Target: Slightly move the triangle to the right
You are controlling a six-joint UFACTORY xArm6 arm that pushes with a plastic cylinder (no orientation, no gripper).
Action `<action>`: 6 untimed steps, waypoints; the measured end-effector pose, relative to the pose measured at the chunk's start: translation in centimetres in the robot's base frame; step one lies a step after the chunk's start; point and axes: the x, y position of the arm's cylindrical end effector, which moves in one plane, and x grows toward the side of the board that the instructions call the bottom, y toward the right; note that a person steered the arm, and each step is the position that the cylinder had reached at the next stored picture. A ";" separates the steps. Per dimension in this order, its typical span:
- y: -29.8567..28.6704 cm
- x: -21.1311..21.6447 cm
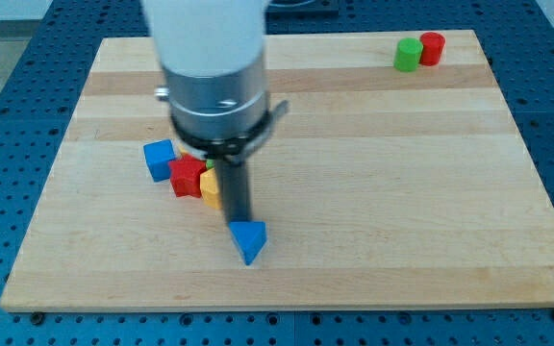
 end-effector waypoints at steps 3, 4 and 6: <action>-0.5 3.5; 1.4 3.4; 1.6 3.7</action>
